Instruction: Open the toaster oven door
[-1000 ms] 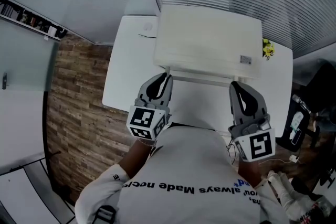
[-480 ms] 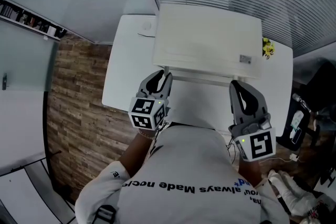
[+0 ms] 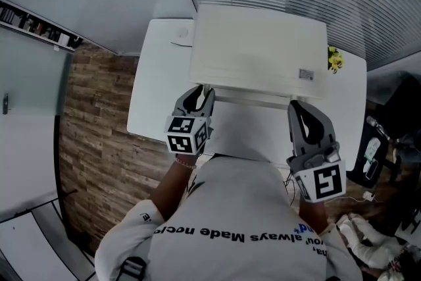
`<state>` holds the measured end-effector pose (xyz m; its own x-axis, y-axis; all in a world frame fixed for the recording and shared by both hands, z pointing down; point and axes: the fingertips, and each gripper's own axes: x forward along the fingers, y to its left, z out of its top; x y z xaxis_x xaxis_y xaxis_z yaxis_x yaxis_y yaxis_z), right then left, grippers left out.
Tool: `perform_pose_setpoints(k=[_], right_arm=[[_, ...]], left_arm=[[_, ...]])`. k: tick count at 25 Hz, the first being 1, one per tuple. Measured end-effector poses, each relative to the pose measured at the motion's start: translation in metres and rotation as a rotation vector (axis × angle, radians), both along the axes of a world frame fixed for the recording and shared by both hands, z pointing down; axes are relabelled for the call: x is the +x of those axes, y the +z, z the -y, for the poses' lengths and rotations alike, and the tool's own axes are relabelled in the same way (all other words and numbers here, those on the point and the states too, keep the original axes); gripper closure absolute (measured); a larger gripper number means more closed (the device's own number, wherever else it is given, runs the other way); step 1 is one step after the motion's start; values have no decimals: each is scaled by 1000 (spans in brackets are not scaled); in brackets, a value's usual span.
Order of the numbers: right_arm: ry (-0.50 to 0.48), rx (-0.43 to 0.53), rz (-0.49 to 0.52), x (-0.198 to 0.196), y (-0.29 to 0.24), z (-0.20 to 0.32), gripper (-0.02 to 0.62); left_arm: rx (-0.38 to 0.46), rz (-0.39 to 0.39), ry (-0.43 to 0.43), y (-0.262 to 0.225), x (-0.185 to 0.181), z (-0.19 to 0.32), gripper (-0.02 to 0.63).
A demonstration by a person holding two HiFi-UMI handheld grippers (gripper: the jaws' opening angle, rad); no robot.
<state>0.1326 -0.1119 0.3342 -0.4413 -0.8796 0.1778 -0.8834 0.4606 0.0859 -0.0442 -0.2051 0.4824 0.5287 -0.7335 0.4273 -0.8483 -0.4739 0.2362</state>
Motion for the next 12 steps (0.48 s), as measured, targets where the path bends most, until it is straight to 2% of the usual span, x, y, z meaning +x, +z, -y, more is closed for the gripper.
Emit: perform_pose_setpoints(k=[5, 12], right_arm=[[3, -1, 3, 2, 0, 3, 588], [5, -8, 5, 1, 1, 4, 588]], left_arm=[[-31, 12, 0, 10, 1, 3, 486], [-58, -24, 0, 14, 1, 3, 486]])
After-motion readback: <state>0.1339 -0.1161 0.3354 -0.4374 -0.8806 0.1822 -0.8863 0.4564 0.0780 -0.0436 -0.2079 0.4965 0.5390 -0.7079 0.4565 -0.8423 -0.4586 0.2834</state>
